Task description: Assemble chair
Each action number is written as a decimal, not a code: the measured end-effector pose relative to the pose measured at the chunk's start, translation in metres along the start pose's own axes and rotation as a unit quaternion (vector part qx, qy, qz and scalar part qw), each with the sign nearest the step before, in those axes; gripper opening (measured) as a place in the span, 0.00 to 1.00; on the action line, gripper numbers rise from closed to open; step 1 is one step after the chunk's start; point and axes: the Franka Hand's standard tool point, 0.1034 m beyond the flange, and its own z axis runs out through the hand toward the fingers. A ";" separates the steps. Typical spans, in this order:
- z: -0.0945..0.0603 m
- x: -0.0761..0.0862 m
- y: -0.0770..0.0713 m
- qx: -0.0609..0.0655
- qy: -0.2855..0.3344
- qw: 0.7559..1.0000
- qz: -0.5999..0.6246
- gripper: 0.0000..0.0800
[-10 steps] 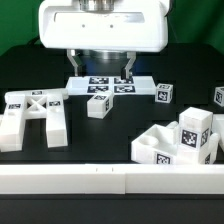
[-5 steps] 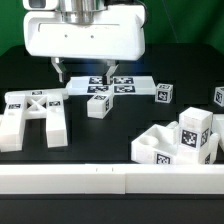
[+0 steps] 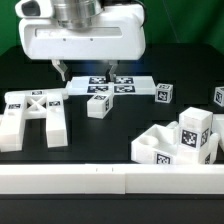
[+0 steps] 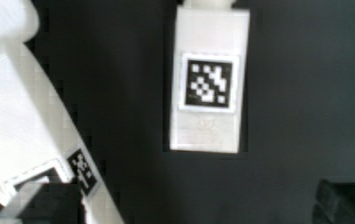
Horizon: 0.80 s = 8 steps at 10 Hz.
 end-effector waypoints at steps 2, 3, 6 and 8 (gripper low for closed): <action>0.002 -0.003 -0.003 0.010 -0.076 0.997 0.000 0.81; 0.003 -0.002 -0.004 0.012 -0.095 0.995 0.000 0.81; 0.007 -0.003 -0.003 0.021 -0.186 0.982 0.010 0.81; 0.008 0.001 -0.004 0.019 -0.184 0.983 0.009 0.81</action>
Offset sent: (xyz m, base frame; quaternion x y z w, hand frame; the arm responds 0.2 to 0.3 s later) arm 0.0000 0.0000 0.0000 0.0000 -0.1938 0.0000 0.9810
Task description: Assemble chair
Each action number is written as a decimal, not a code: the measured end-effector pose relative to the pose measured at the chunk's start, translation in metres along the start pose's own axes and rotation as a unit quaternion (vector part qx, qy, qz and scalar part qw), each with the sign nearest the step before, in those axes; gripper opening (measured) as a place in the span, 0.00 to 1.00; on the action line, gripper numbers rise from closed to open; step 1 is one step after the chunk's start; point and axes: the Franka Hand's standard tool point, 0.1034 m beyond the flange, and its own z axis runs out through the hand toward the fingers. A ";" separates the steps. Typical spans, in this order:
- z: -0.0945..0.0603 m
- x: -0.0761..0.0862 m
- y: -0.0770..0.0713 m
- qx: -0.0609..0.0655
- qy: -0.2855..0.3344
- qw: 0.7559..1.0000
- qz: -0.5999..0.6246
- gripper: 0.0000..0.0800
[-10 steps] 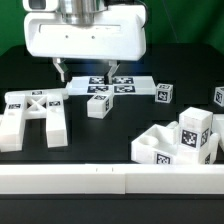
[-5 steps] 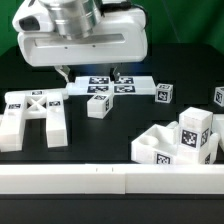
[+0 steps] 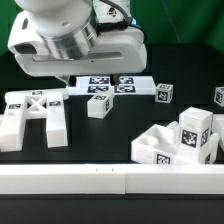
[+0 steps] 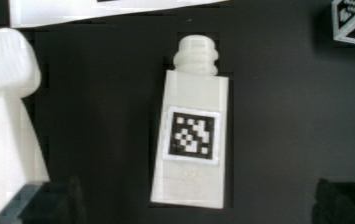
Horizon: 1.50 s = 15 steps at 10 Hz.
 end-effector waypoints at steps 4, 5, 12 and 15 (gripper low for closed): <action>0.005 0.004 0.006 -0.001 -0.036 0.998 0.060 0.81; 0.006 0.005 0.006 -0.001 -0.039 0.998 0.058 0.81; 0.011 0.013 0.006 -0.003 -0.135 0.989 0.057 0.81; 0.023 0.019 -0.002 -0.009 -0.130 0.990 0.050 0.81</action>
Offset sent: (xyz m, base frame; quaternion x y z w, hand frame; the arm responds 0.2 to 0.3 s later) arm 0.0122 -0.0088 -0.0067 0.0052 -0.0792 0.1231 0.9892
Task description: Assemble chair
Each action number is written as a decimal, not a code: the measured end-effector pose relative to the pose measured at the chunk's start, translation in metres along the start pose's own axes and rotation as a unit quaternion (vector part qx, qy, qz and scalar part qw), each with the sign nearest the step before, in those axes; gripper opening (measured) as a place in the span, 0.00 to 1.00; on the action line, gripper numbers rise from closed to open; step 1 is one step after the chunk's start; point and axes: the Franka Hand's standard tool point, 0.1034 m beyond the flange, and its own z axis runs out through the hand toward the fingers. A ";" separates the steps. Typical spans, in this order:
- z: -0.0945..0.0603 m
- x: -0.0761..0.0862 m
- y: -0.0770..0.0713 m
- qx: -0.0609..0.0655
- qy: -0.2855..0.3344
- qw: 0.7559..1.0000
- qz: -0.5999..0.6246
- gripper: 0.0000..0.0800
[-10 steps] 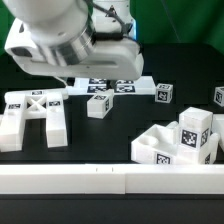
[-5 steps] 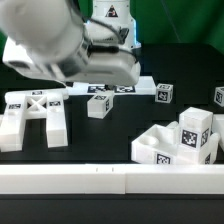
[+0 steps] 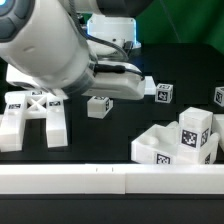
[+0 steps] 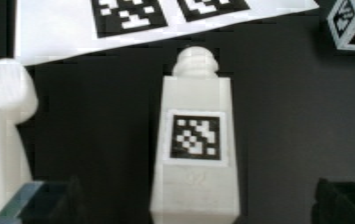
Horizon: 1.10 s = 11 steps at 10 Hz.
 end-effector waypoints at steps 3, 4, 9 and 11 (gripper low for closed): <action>0.016 0.006 -0.002 -0.003 0.005 1.000 -0.001 0.81; 0.018 0.007 -0.001 -0.004 0.005 1.000 0.000 0.81; 0.019 0.009 0.000 -0.003 0.006 1.000 0.001 0.36; 0.017 0.009 0.000 -0.003 0.008 1.000 0.000 0.36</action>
Offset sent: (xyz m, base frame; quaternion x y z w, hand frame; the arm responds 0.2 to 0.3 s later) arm -0.0056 -0.0005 -0.0116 -0.0124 0.0125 -0.0056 0.9998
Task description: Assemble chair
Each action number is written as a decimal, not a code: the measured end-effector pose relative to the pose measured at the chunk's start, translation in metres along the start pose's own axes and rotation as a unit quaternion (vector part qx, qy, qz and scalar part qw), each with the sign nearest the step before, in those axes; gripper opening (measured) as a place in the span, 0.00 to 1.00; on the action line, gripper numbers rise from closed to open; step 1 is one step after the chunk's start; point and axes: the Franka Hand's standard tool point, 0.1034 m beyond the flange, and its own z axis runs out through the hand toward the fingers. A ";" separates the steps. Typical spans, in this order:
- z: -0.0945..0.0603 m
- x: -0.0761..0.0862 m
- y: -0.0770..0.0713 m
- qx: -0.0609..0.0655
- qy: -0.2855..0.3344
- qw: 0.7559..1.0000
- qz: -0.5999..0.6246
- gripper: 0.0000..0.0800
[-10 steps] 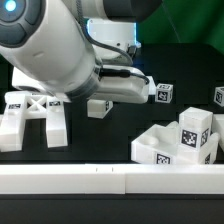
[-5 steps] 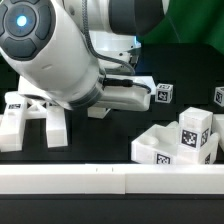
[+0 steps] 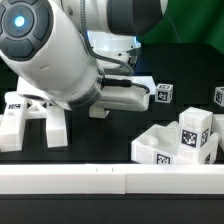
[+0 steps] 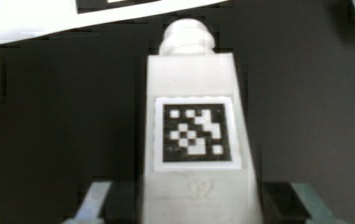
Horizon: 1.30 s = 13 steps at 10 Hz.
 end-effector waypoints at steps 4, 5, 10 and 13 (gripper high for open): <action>-0.040 -0.021 -0.027 -0.006 -0.007 1.000 0.011 0.36; -0.054 -0.030 -0.037 -0.009 -0.014 1.000 0.020 0.36; -0.065 -0.025 -0.044 -0.008 0.009 1.000 0.025 0.36; -0.084 -0.016 -0.051 -0.003 0.062 0.998 0.019 0.36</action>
Offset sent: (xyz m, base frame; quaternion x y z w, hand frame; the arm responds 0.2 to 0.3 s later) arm 0.0274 0.0278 0.0534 -0.0312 -0.0291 0.0400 0.9983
